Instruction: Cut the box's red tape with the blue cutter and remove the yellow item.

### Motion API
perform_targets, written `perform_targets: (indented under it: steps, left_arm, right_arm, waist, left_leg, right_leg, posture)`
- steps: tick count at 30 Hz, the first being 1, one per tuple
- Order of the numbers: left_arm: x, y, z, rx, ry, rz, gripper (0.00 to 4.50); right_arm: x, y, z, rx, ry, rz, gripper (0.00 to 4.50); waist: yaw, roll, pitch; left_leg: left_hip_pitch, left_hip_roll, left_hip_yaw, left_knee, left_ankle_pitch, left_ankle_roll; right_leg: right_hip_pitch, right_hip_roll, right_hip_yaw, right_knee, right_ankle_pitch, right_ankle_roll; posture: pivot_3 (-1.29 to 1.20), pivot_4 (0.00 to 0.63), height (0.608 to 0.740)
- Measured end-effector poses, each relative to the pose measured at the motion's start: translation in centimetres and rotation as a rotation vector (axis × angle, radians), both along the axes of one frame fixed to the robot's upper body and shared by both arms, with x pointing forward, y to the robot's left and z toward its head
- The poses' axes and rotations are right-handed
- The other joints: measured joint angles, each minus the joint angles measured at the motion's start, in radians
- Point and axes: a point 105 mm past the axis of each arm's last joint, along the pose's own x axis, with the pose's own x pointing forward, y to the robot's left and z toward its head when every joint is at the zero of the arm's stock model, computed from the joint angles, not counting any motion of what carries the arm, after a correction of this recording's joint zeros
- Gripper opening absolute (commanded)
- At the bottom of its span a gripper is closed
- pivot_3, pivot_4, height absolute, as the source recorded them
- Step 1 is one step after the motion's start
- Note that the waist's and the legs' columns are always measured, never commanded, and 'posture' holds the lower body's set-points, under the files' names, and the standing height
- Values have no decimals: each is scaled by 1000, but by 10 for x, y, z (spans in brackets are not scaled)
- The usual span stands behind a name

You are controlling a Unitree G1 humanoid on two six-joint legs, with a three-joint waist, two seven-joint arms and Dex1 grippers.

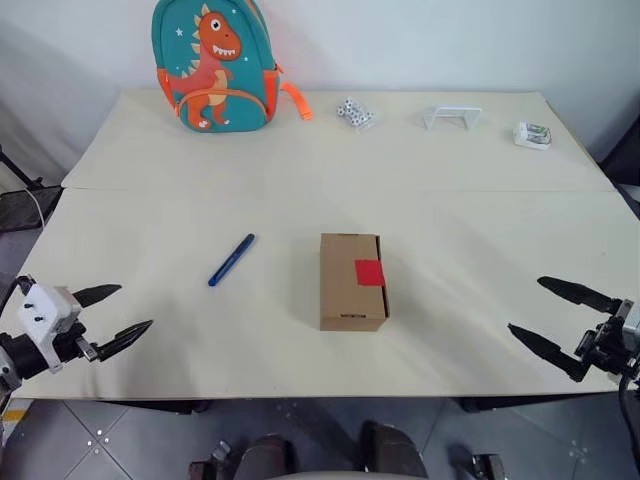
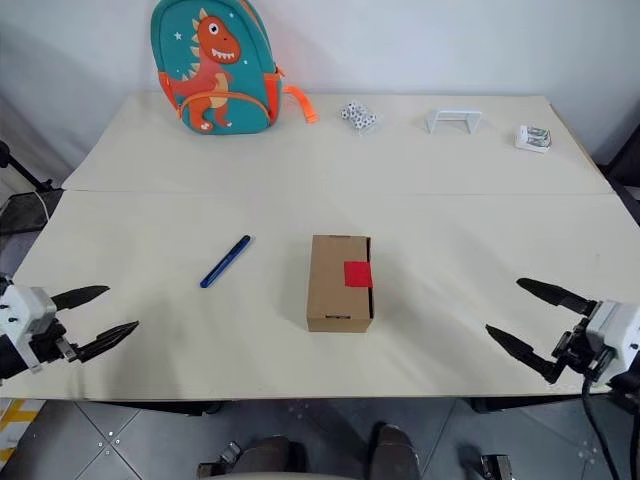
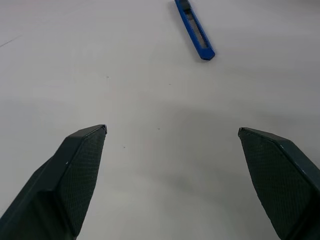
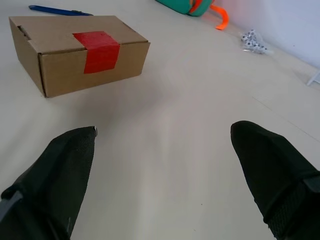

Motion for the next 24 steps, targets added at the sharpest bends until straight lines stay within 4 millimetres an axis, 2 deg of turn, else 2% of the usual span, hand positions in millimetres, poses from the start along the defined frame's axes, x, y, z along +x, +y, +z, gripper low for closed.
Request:
perform_targets:
  steps: [7, 11, 16, 18, 21, 23, 24]
  left_arm:
    - [-5, 0, 1, -46, 63, 5, 4478]
    - [-2, 8, 7, -70, 7, 47, 4478]
    - [-1, 25, 6, -136, -1, 125, 4478]
    - [-3, 30, 4, -161, 10, 151, 4478]
    - [-4, 27, 4, -189, 26, 138, 4478]
    - [-3, 16, 9, -215, 22, 97, 4478]
    - [-1, 8, 12, -217, 18, 67, 4304]
  right_arm:
    - [1, 6, -3, 26, 38, 31, 4500]
    - [4, 37, 7, 108, 27, 108, 4500]
    - [6, 73, 37, 265, -68, 189, 4500]
    - [5, 82, 48, 306, -101, 202, 4500]
    - [6, 89, 54, 321, -113, 203, 4500]
    - [8, 91, 52, 322, -100, 196, 4500]
    - [8, 91, 50, 315, -95, 189, 4500]
  waist:
    - [1, 0, 0]
    - [1, 0, 0]
    - [0, 0, 0]
    - [1, 0, 0]
    - [6, -1, 0]
    - [9, -1, 0]
    - [10, -1, 0]
  left_leg:
    - [1, 3, 0, 0, -1, 0]
    - [1, 4, -1, 0, -1, -1]
    - [1, 4, 0, 0, -2, -2]
    - [1, 4, 0, 0, -3, -2]
    - [0, 4, 1, 0, -4, -2]
    - [0, 4, 1, 1, -4, -2]
    - [0, 4, 1, 1, -4, -2]
  right_leg:
    - [0, 0, 0, 0, 0, 0]
    - [-1, 1, 0, 1, 0, -1]
    - [-2, 2, -1, 1, 1, -1]
    - [-3, 3, -1, 2, 1, -2]
    - [-3, 3, -2, 2, 1, -1]
    - [-3, 3, -2, 1, 1, -2]
    - [-3, 3, -2, 1, 1, -1]
  posture:
    - [0, 150, 740]
    - [0, 150, 740]
    - [0, 150, 740]
    - [0, 150, 740]
    - [0, 150, 740]
    - [0, 150, 740]
    - [0, 150, 740]
